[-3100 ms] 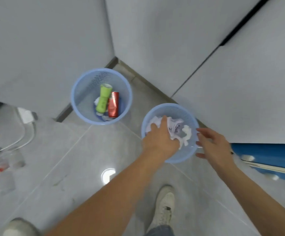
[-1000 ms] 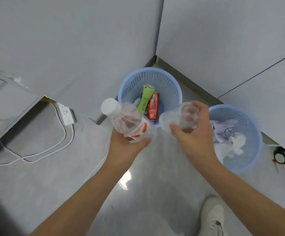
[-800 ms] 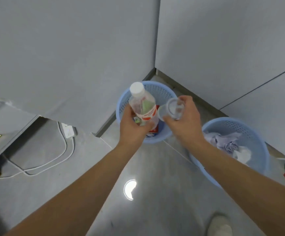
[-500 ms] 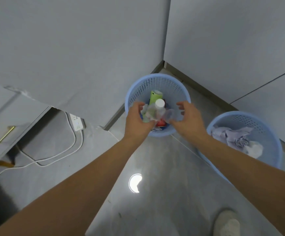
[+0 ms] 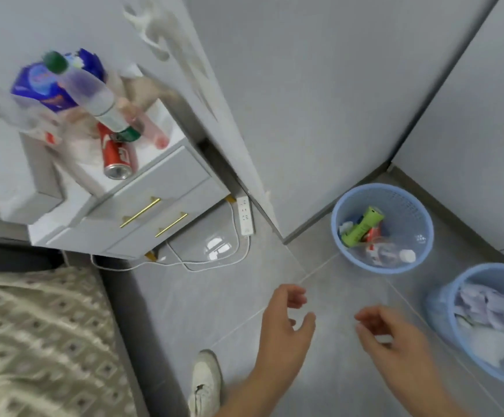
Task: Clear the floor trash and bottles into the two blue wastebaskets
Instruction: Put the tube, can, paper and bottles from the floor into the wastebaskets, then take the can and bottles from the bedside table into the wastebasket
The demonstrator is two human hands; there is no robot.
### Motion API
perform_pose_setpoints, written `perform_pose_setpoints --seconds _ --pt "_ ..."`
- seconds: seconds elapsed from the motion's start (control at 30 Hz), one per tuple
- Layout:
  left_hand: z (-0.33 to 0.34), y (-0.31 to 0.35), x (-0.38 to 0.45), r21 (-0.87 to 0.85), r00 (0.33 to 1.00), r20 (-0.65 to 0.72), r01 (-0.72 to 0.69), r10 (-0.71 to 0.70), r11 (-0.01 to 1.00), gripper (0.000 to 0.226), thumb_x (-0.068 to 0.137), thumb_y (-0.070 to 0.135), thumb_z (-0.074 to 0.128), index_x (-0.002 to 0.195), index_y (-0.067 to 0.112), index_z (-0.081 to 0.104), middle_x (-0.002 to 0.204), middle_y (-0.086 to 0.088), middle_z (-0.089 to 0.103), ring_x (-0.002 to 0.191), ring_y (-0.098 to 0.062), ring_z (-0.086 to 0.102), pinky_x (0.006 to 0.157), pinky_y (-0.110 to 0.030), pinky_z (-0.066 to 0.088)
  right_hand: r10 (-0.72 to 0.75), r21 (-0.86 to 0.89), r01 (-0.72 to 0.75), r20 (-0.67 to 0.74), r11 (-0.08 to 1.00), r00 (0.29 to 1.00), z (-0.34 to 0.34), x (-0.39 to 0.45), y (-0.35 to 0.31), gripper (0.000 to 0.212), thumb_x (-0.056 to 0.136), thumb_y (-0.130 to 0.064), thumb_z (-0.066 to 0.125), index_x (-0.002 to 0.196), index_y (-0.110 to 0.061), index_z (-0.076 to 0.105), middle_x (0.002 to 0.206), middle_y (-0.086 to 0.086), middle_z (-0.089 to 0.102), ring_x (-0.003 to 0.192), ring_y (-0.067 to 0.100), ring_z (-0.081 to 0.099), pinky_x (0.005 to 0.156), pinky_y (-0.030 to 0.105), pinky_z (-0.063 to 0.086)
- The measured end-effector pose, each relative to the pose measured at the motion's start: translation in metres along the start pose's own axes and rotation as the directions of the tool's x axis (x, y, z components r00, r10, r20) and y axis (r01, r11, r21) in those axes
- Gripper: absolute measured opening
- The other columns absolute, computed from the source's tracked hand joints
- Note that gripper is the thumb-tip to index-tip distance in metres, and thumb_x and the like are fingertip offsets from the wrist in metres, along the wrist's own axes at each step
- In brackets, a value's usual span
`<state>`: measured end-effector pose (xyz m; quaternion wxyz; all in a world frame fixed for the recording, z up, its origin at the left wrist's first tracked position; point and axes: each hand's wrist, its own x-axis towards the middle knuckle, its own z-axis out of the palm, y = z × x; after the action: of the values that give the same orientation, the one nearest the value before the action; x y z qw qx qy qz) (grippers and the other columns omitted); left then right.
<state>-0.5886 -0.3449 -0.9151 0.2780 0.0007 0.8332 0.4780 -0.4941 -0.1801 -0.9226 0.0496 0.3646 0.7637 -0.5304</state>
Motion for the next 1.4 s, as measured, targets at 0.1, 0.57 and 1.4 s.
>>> perform_pose_setpoints --seconds 0.1,0.57,1.4 --pt "-0.049 0.024 -0.034 -0.043 0.999 -0.051 0.004 -0.006 0.999 0.032 0.084 0.016 0.07 0.105 0.038 0.06 0.102 0.015 0.068 0.104 -0.006 0.065 0.083 -0.029 0.055 0.011 -0.012 -0.01 0.103 1.0 0.995 0.011 -0.022 -0.048 0.04 0.082 0.002 0.078 0.08 -0.036 0.07 0.072 -0.004 0.073 0.062 0.01 0.068 0.063 0.038 0.061" --pt "-0.286 0.075 -0.057 -0.247 0.93 -0.36 -0.024 -0.068 0.969 0.029 0.083 0.01 0.069 0.093 0.037 0.065 0.084 0.002 0.07 0.077 -0.012 0.065 0.053 -0.019 0.04 -0.234 -0.114 0.289 0.35 0.95 0.907 0.117 -0.033 -0.299 0.03 0.087 -0.007 0.075 0.083 -0.037 0.07 0.068 0.001 0.073 0.063 0.013 0.068 0.065 0.047 0.063" --pt "-0.395 0.11 0.259 0.227 0.894 -0.333 0.384 -0.299 0.895 0.073 0.095 0.049 0.059 0.146 0.002 0.036 0.144 -0.018 0.041 0.133 -0.041 0.044 0.103 -0.048 0.043 -0.41 -0.601 0.49 0.277 0.632 0.869 0.257 0.204 -0.471 0.062 0.086 -0.036 0.072 0.138 -0.023 0.041 0.133 0.004 0.048 0.1 0.031 0.063 0.072 0.036 0.045"
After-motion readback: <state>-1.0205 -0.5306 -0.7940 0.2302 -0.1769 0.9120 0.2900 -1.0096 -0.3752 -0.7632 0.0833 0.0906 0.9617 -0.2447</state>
